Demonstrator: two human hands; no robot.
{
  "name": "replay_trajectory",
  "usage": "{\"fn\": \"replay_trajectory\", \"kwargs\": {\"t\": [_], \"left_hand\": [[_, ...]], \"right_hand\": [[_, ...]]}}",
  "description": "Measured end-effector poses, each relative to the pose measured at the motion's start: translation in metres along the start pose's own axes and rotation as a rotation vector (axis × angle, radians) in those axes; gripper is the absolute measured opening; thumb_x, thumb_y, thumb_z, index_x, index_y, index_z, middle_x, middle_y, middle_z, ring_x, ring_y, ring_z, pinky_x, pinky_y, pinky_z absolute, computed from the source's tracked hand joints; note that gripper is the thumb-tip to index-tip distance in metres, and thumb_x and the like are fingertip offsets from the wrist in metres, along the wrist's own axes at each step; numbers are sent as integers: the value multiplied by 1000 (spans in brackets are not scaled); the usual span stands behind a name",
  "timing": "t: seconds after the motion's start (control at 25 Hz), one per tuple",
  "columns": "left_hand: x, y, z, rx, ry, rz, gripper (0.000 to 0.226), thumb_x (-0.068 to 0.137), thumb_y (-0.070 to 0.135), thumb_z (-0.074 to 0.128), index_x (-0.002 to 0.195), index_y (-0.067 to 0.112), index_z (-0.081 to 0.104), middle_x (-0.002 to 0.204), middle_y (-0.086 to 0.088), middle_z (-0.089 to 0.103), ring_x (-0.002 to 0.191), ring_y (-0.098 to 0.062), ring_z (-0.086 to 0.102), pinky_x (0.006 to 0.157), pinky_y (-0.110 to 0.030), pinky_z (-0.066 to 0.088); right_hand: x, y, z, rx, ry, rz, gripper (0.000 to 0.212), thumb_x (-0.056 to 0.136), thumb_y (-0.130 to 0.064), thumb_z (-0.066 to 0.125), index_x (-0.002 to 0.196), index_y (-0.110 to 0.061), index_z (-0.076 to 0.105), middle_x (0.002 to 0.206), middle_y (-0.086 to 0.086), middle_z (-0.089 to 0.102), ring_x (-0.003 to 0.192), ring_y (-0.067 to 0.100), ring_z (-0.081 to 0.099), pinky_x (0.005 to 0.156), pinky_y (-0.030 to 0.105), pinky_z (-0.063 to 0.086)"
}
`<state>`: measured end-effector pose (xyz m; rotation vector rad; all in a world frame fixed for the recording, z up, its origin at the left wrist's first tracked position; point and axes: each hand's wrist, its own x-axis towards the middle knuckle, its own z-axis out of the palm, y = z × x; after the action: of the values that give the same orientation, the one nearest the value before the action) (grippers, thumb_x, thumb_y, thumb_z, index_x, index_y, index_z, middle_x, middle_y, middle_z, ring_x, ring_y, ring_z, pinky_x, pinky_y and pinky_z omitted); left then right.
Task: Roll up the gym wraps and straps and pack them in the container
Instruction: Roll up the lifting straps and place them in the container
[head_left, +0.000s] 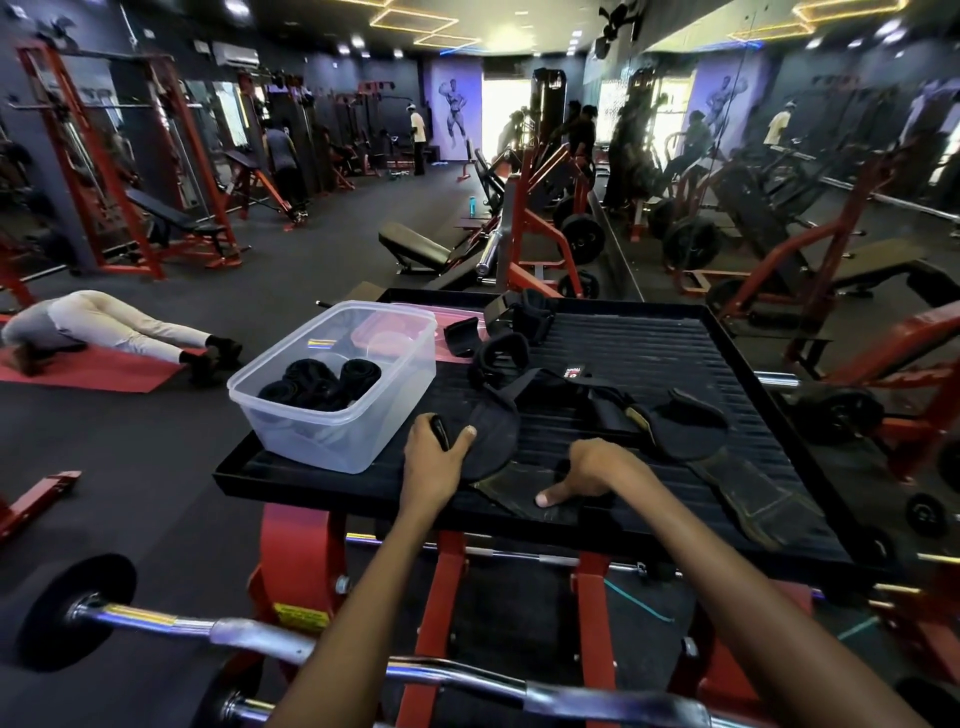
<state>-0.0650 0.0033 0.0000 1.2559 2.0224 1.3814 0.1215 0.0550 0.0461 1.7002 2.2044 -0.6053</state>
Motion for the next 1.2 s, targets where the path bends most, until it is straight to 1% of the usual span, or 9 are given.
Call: {"fn": "replay_trajectory", "kwargs": {"t": [0.16, 0.24, 0.44, 0.6, 0.72, 0.8, 0.96, 1.08, 1.2], "left_hand": [[-1, 1, -1, 8, -16, -5, 51, 85, 39, 64, 121, 7, 47, 115, -9, 52, 109, -25, 50, 92, -33, 40], [-1, 2, -1, 29, -40, 13, 51, 86, 36, 63, 126, 8, 47, 125, -10, 50, 116, -25, 48, 96, -30, 37], [-2, 3, 1, 99, -145, 105, 40, 91, 29, 55, 127, 11, 52, 124, -8, 55, 117, -23, 51, 93, -25, 35], [-5, 5, -2, 36, -193, 162, 27, 94, 18, 50, 120, 11, 53, 116, -8, 56, 112, -21, 53, 89, -22, 36], [-7, 6, -4, 72, -217, 160, 43, 88, 8, 54, 130, 6, 45, 122, -3, 47, 116, -14, 46, 90, -12, 28], [-6, 4, -3, 77, -212, 130, 55, 84, 12, 61, 135, 9, 41, 129, -4, 45, 121, -17, 45, 100, -18, 31], [0, 1, -6, -117, -232, 1, 84, 69, 13, 81, 140, 15, 37, 136, -4, 38, 120, -21, 49, 102, -29, 41], [1, 0, -11, -192, -219, -132, 92, 62, 17, 87, 139, 12, 37, 137, -7, 46, 116, -19, 52, 93, -23, 41], [-3, 4, -9, -61, -120, -159, 75, 64, 33, 85, 127, 10, 50, 125, -9, 57, 106, -14, 54, 86, -21, 39]], "right_hand": [[-5, 8, -2, 533, 5, -75, 27, 79, -31, 73, 75, -10, 56, 71, 2, 54, 59, 12, 55, 48, 23, 50], [-9, 6, -10, 977, -21, -139, 14, 86, -9, 62, 72, -7, 60, 68, 6, 59, 48, 9, 57, 48, 22, 54], [-1, -13, -37, 1608, 15, -239, 17, 91, -1, 53, 76, -7, 55, 62, 5, 59, 45, 5, 60, 48, 21, 56], [24, -36, -34, 1874, -62, -244, 19, 97, -14, 49, 86, 1, 52, 85, 21, 58, 75, 30, 61, 51, 30, 58], [47, -47, -16, 1578, -66, -277, 20, 99, -24, 43, 101, -6, 50, 95, 17, 60, 78, 24, 59, 64, 30, 55], [58, -51, 3, 1233, 27, -367, 26, 97, -11, 45, 123, -10, 43, 107, 15, 61, 79, 17, 58, 71, 25, 47], [73, -53, 17, 391, 328, -572, 38, 91, -5, 50, 129, -5, 52, 138, 11, 50, 125, 22, 48, 104, 27, 31], [82, -61, 25, 101, 346, -535, 44, 94, -15, 46, 138, -10, 45, 150, 11, 31, 135, 29, 33, 111, 32, 23], [86, -63, 28, -37, 376, -488, 43, 94, -18, 45, 136, -12, 47, 149, 10, 29, 130, 33, 33, 107, 35, 30]]}}
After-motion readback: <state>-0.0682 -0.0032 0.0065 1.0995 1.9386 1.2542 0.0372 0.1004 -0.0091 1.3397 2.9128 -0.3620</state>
